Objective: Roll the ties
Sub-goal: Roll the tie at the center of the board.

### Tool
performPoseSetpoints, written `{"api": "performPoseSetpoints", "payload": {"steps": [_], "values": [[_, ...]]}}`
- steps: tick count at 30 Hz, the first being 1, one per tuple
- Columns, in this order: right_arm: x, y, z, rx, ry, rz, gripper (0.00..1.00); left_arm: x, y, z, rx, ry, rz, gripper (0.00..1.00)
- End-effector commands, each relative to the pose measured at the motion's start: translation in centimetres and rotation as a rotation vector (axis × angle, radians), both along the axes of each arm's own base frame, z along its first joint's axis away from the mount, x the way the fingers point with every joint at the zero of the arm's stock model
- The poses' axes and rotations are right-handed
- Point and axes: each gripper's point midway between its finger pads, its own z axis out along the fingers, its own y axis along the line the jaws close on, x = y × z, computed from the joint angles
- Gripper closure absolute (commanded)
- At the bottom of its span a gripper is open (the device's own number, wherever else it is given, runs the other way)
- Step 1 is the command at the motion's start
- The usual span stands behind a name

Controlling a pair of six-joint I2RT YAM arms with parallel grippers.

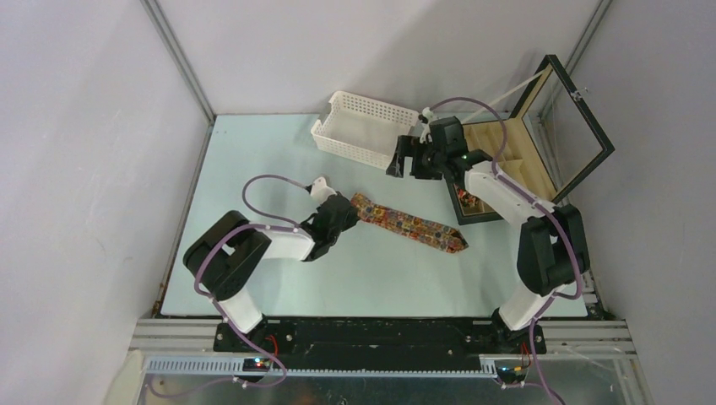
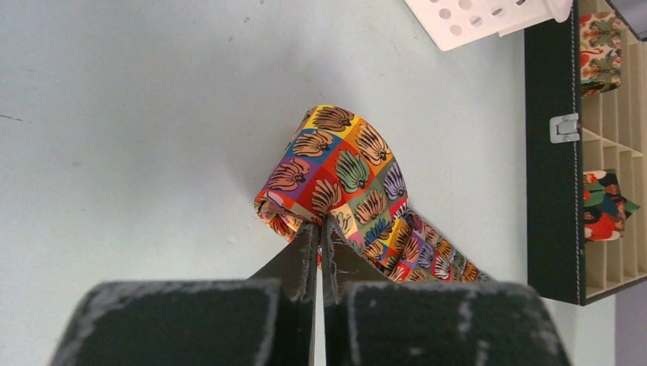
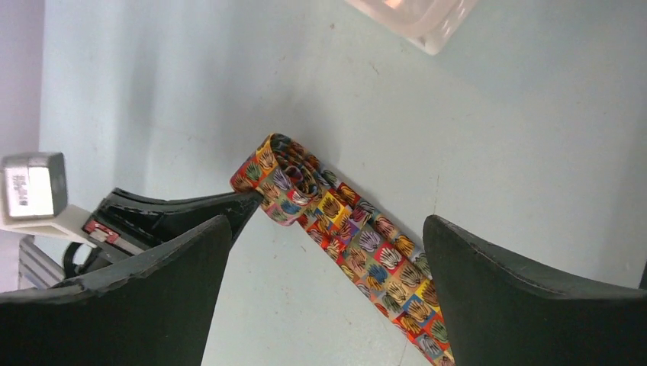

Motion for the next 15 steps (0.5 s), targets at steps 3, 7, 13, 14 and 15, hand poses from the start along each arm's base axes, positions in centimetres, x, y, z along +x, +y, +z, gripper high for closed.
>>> {"api": "performPoseSetpoints", "payload": {"steps": [3, 7, 13, 14, 15], "values": [[1.5, -1.4, 3.5, 0.029, -0.104, -0.095, 0.01, 1.2, 2.3, 1.9, 0.122, -0.056, 0.062, 1.0], [1.8, -1.5, 3.5, 0.044, -0.122, -0.107, 0.01, 1.5, 2.8, 2.2, 0.181, -0.06, 0.073, 1.0], [2.2, -1.8, 2.9, 0.026, -0.139, -0.13, 0.01, 1.7, 3.0, 2.8, 0.267, -0.082, 0.094, 1.0], [2.2, -1.9, 2.9, 0.02, -0.14, -0.129, 0.01, 1.7, 3.2, 2.9, 0.288, -0.088, 0.105, 1.0], [2.2, -1.9, 2.8, 0.014, -0.143, -0.122, 0.01, 1.6, 2.8, 2.9, 0.302, -0.088, 0.099, 1.0]]}}
